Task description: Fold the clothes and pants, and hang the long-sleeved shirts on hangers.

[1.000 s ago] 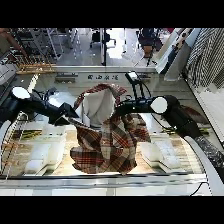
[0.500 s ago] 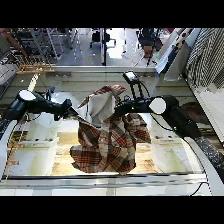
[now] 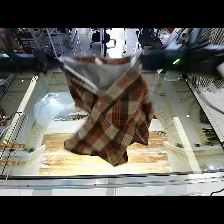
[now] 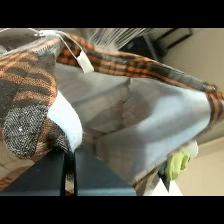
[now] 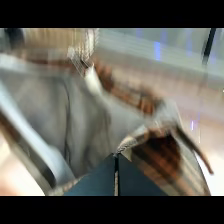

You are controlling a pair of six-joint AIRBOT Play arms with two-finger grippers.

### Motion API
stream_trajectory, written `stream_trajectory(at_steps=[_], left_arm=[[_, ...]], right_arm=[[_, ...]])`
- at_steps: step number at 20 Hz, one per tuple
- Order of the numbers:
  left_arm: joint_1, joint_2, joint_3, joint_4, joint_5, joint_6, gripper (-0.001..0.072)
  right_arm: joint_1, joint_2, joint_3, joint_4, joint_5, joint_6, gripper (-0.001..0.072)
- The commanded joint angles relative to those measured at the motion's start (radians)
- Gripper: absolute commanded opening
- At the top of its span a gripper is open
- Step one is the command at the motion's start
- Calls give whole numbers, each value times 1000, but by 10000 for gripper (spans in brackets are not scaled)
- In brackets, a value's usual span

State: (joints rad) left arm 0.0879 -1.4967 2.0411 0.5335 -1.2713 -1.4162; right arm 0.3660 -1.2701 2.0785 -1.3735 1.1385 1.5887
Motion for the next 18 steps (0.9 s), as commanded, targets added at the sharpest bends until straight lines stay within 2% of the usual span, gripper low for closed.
stream_trajectory(at_steps=[1,2,3,4,5,6,7,9,13,14,16,18], left_arm=[[5,137,-103,74,22,14,27],[-1,168,-201,106,3,16,28],[-4,195,-306,134,-22,27,85],[-5,213,-395,155,-56,40,295],[3,225,-470,190,-100,46,580],[26,230,-530,252,-161,47,648],[60,233,-566,325,-229,57,646],[168,246,-597,533,-326,56,560],[434,352,-597,927,-334,32,560],[486,376,-598,976,-344,6,560],[563,416,-623,985,-353,8,559],[577,453,-708,1036,-315,11,541]], right_arm=[[-3,35,-7,-11,-27,76,26],[-3,32,-76,5,-2,76,26],[-3,26,-157,27,5,75,26],[-2,19,-229,53,5,75,26],[0,13,-285,76,5,73,26],[11,9,-330,82,7,66,26],[31,8,-370,83,10,40,27],[66,8,-415,74,18,-8,27],[92,2,-428,48,-15,-39,27],[92,0,-428,40,-42,-39,27],[92,0,-428,33,-98,-39,27],[92,0,-428,33,-111,-51,28]])
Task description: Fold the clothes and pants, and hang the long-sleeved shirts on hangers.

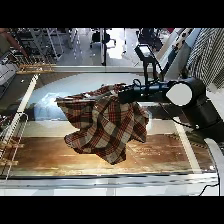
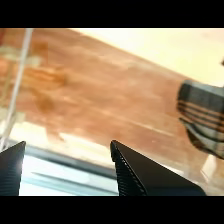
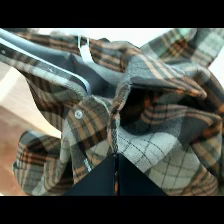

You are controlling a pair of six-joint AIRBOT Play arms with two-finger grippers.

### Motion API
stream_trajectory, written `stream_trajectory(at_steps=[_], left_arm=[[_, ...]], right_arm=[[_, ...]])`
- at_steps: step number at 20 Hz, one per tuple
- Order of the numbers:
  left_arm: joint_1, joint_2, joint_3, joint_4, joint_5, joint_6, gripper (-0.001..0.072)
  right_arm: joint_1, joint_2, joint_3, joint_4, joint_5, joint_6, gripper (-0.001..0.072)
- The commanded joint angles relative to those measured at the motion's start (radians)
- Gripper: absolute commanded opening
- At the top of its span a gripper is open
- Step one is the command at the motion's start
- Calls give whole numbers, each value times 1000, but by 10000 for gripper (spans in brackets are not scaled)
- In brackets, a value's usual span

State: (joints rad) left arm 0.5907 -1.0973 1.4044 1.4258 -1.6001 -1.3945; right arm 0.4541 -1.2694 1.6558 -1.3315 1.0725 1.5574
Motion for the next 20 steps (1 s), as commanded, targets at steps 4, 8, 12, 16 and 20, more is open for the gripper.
stream_trajectory(at_steps=[4,8,12,16,20], left_arm=[[75,89,-331,251,242,-17,541],[84,82,-417,293,443,-38,541],[84,7,-417,155,475,-5,472],[84,-62,-417,141,510,5,471],[84,-101,-417,144,521,8,237]], right_arm=[[4,0,-5,-9,13,-34,28],[4,0,-5,-8,45,-34,28],[4,0,-5,-7,35,-33,28],[4,0,-5,-8,56,-33,28],[4,0,-5,-8,61,-33,28]])
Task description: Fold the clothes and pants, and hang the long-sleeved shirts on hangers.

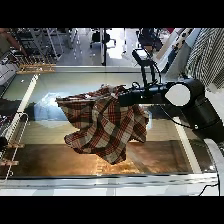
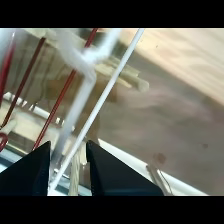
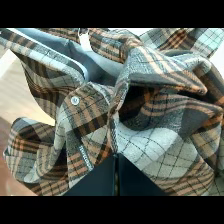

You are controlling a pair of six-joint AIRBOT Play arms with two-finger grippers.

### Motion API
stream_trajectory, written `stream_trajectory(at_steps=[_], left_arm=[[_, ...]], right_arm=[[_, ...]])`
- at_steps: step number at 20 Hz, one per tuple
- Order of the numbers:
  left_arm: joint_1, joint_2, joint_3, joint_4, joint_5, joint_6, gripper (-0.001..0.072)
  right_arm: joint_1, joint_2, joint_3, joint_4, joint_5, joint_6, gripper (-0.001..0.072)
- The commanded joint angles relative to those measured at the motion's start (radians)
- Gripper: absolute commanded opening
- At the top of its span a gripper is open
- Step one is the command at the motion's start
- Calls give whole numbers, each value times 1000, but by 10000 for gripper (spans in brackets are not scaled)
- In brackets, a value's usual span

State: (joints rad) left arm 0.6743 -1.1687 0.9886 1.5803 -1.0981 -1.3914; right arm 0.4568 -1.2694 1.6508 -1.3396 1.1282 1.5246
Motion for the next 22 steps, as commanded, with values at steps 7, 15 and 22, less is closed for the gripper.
stream_trajectory(at_steps=[7,15,22], left_arm=[[1,-29,0,-11,9,7,30],[-25,102,173,-338,-69,290,30],[-31,131,376,-1229,-331,771,30]], right_arm=[[1,0,0,0,6,0,29],[1,0,0,-1,2,0,28],[0,0,0,-113,-55,-49,27]])
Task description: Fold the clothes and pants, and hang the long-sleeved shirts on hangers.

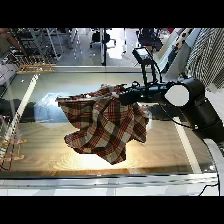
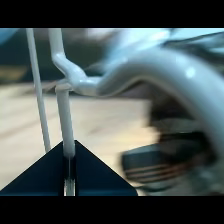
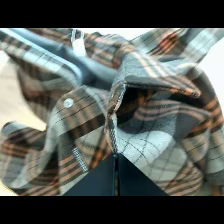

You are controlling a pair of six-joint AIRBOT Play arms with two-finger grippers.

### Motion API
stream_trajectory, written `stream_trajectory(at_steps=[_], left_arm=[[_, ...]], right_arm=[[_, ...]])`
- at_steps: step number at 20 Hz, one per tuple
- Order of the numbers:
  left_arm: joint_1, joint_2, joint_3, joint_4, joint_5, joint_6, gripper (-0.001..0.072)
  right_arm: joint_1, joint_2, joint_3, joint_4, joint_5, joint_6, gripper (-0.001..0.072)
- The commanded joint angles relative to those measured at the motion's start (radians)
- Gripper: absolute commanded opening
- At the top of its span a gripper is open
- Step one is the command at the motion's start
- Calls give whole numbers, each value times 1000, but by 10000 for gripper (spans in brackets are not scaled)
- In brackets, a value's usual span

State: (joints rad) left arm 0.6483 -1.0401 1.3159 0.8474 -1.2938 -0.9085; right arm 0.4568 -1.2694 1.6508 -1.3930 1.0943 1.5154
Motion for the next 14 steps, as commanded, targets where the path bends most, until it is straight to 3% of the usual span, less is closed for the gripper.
stream_trajectory(at_steps=[1,2,4,9,12,14], left_arm=[[-15,-12,49,-633,-195,357,30],[-35,-32,49,-722,-253,399,30],[-89,-77,49,-716,-327,419,29],[-235,-179,93,-468,-369,543,30],[-296,-193,252,-195,-345,551,30],[-332,-200,322,-109,-376,561,30]], right_arm=[[0,0,0,-78,-23,-74,27],[0,1,0,-102,-28,-103,27],[0,4,5,-152,-72,-121,27],[0,5,13,-162,-304,-121,27],[0,13,13,-163,-385,-120,27],[0,26,13,-159,-462,-120,27]])
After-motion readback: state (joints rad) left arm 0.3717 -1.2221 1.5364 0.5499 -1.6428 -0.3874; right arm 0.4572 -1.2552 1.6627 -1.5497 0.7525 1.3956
